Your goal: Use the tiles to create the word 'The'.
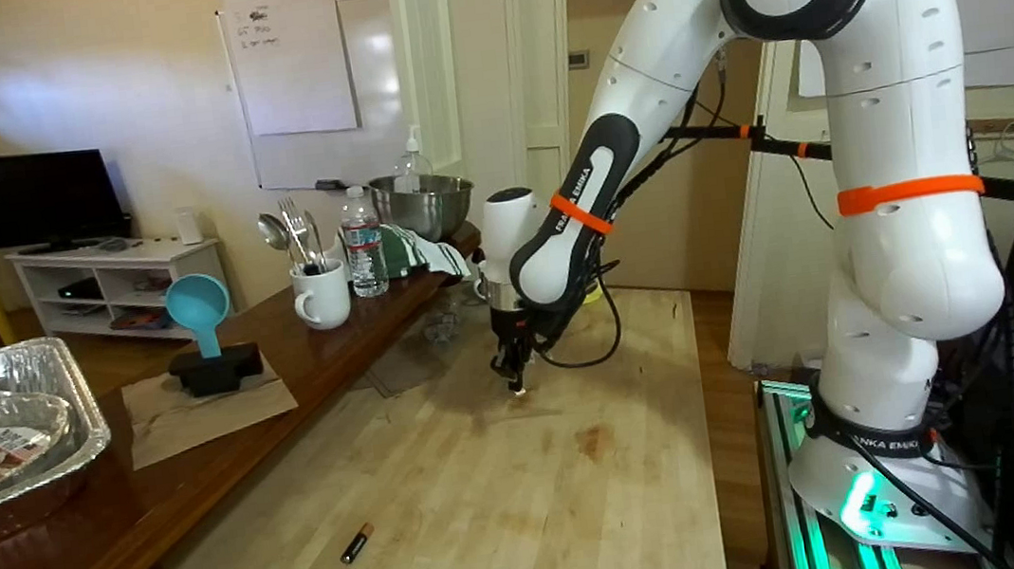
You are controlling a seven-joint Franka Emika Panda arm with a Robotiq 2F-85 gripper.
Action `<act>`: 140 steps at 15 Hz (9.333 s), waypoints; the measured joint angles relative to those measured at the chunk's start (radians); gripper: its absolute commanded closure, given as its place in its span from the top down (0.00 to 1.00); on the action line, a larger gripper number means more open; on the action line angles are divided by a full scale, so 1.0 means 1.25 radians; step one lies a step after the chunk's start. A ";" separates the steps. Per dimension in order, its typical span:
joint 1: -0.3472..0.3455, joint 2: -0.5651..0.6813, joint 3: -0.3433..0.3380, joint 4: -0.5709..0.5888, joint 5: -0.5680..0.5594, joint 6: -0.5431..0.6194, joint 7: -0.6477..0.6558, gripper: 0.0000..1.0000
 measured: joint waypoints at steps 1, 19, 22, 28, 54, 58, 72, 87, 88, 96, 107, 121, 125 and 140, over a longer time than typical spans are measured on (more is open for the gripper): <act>0.010 0.000 -0.005 0.000 -0.005 -0.001 0.040 0.00; 0.025 -0.076 -0.023 -0.011 -0.058 -0.019 0.093 0.00; -0.003 -0.081 -0.014 -0.008 -0.053 -0.019 -0.059 0.00; -0.053 -0.066 -0.010 0.013 -0.055 -0.019 -0.330 0.00; -0.069 0.070 -0.031 0.111 -0.046 -0.015 -0.118 0.00; -0.073 0.073 -0.021 0.112 -0.043 -0.015 -0.148 0.00; -0.214 0.042 0.159 0.056 0.060 0.016 -0.798 0.00; -0.223 0.003 0.166 0.022 0.188 0.001 -1.121 0.00; -0.223 -0.004 0.166 0.022 0.215 0.000 -1.115 0.00; -0.168 -0.019 0.091 0.023 0.214 0.000 -0.833 0.00; -0.131 0.008 0.075 0.023 0.133 0.000 -0.537 0.00; -0.142 0.015 0.105 0.022 0.105 0.000 -0.597 0.00; -0.149 0.015 0.115 0.022 0.105 0.000 -0.682 0.00; -0.150 0.004 0.122 0.006 0.105 0.000 -0.885 0.00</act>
